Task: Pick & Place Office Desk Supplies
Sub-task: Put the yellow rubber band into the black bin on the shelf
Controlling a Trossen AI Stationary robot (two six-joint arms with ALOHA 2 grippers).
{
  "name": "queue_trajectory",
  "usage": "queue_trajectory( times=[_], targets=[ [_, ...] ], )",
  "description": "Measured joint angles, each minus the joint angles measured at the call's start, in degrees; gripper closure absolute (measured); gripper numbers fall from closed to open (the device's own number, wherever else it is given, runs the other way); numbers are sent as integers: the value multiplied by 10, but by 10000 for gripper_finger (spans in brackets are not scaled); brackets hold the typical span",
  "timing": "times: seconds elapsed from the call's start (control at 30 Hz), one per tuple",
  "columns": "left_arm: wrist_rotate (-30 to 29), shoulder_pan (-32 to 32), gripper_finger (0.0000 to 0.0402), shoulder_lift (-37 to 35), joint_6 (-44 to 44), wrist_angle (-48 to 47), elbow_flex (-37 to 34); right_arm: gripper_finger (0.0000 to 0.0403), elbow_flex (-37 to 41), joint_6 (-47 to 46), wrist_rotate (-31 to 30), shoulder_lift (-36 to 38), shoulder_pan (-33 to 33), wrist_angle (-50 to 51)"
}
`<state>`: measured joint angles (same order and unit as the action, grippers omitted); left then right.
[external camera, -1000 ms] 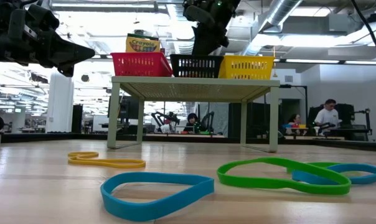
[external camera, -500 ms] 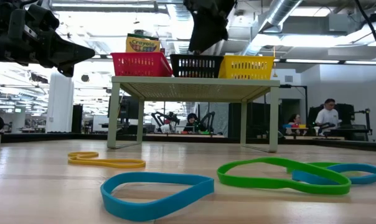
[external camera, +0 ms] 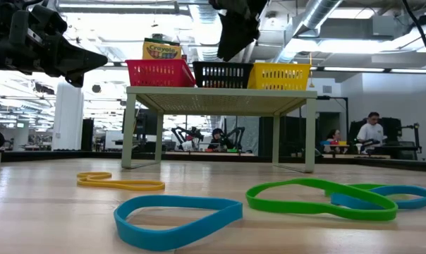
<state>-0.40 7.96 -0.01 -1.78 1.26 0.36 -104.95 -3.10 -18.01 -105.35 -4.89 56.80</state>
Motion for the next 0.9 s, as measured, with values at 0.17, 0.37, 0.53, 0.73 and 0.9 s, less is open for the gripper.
queue_trajectory(
  times=[0.17,0.37,0.53,0.73,0.9],
  targets=[
    [0,0,394,0,0,0,0,196,0,-38,63,1,25,-18],
    [0,0,394,0,0,0,0,203,0,-56,74,-43,111,-60],
    [0,0,394,0,0,-1,0,208,-47,-77,77,-141,165,-80],
    [0,0,394,0,0,-1,0,192,-175,-66,111,-291,195,-22],
    [0,0,394,0,0,-1,0,176,-292,-59,149,-390,207,22]
  ],
)
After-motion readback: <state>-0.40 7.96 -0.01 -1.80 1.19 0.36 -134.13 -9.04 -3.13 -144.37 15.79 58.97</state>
